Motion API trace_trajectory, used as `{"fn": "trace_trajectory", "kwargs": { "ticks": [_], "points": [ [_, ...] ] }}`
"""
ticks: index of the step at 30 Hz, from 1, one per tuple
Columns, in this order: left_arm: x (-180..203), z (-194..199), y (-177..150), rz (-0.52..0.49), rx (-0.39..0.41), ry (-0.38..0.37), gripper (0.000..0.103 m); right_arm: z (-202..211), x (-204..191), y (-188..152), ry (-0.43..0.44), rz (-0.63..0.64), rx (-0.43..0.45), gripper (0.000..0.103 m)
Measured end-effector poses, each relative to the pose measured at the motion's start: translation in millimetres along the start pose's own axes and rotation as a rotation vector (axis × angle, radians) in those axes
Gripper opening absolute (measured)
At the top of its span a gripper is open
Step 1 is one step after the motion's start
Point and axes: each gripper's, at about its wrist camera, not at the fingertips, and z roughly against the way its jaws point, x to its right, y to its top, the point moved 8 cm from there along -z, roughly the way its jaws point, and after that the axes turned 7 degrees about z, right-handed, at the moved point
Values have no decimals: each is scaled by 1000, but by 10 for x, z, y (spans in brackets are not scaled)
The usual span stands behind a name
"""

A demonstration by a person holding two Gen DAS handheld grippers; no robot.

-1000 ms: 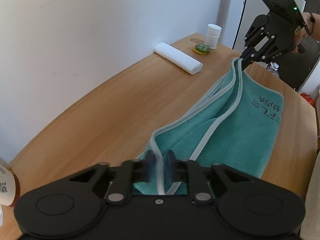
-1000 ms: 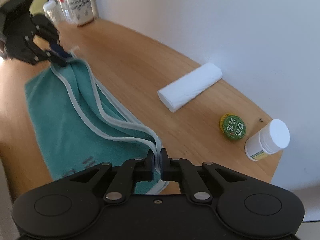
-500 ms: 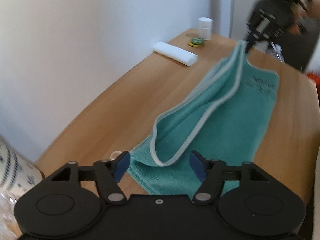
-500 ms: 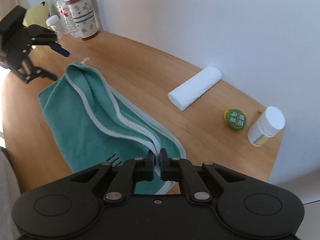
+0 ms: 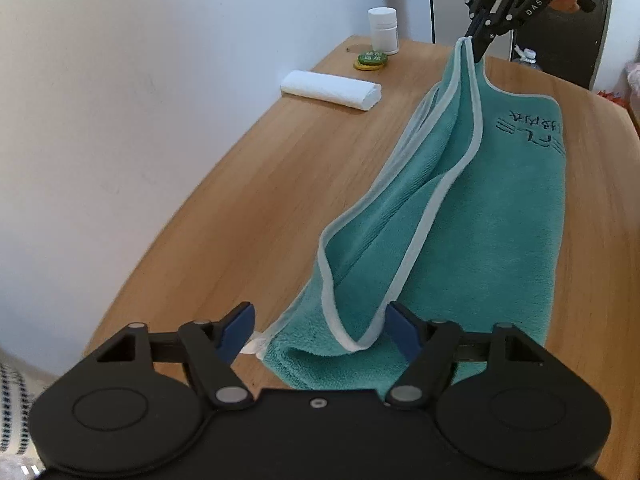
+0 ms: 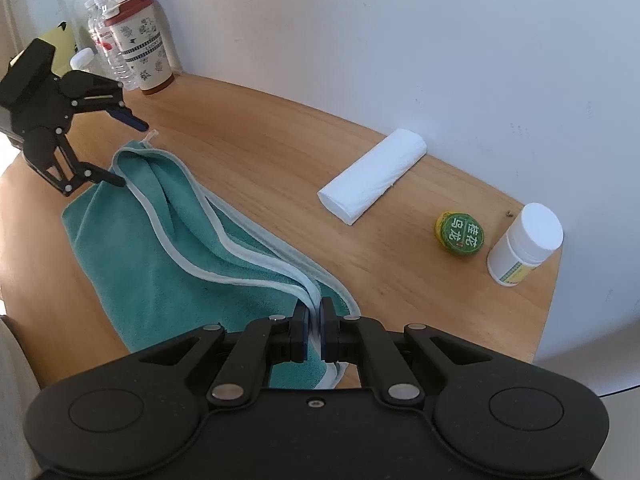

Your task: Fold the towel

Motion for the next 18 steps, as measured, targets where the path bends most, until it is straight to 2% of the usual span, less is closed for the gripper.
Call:
{"fn": "trace_trajectory", "kwargs": {
  "ticks": [1, 2, 3, 6, 13, 18],
  "points": [
    [-22, -27, 2, 9, -3, -12, 53, -8, 9, 3, 9, -11, -3, 5],
    [-33, -45, 3, 11, -6, -24, 46, -10, 14, 6, 7, -11, -2, 5],
    [-43, -56, 10, 23, -9, -39, 31, -10, 18, 10, 4, -10, 1, 5],
    [-97, -73, 40, 83, -8, -69, 15, -19, 55, 20, 12, -32, 1, 5],
    [-223, -15, 97, 224, -3, -83, 12, 89, 41, 31, 17, -57, 29, 5],
    [-132, 256, 159, 242, 15, -73, 12, 285, -86, -33, 36, -50, 55, 5]
  ]
}}
